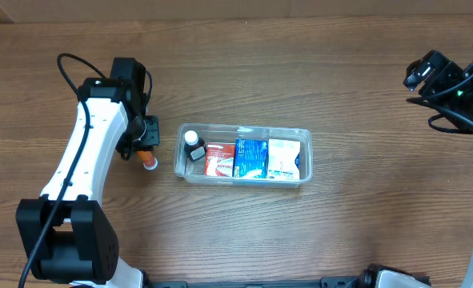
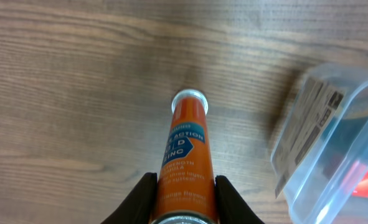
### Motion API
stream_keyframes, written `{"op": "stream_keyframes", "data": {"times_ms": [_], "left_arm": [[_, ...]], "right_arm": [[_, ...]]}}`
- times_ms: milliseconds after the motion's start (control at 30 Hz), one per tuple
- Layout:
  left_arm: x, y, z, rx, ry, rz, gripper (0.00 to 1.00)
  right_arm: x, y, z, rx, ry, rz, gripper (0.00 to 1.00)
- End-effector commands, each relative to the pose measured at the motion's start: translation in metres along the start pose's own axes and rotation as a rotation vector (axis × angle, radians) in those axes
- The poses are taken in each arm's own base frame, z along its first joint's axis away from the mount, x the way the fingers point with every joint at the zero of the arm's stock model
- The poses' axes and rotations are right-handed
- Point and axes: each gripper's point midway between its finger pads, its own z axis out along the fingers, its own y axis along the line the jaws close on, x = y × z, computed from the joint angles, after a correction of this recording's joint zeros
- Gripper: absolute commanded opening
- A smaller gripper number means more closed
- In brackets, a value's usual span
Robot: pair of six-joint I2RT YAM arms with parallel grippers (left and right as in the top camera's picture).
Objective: Pack container
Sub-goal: 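Move left gripper to the orange tube and grasp it, then lower the orange tube into the container beside the bottle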
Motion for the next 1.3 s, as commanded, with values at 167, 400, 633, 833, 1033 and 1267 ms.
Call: {"op": "stream_keyframes", "data": {"times_ms": [167,400,633,833,1033,1267], "left_arm": [[-0.012,-0.028,-0.163,0.192,-0.287,0.064,0.11],[0.038,-0.072,-0.21,0.285,-0.347,0.213,0.11],[0.057,-0.094,-0.174,0.232,-0.242,0.3,0.11],[0.054,-0.1,-0.121,0.198,-0.184,0.305,0.11],[0.056,-0.1,-0.082,0.165,-0.146,0.305,0.11],[0.052,-0.096,-0.043,0.109,-0.155,0.301,0.13]], "right_arm": [[-0.003,0.001,-0.003,-0.006,-0.013,-0.004,1.0],[-0.003,0.001,-0.003,-0.006,-0.013,-0.004,1.0],[-0.003,0.001,-0.003,-0.006,-0.013,-0.003,1.0],[-0.003,0.001,-0.003,-0.006,-0.013,-0.003,1.0],[-0.003,0.001,-0.003,-0.006,-0.013,-0.003,1.0],[-0.003,0.001,-0.003,-0.006,-0.013,-0.004,1.0]]}}
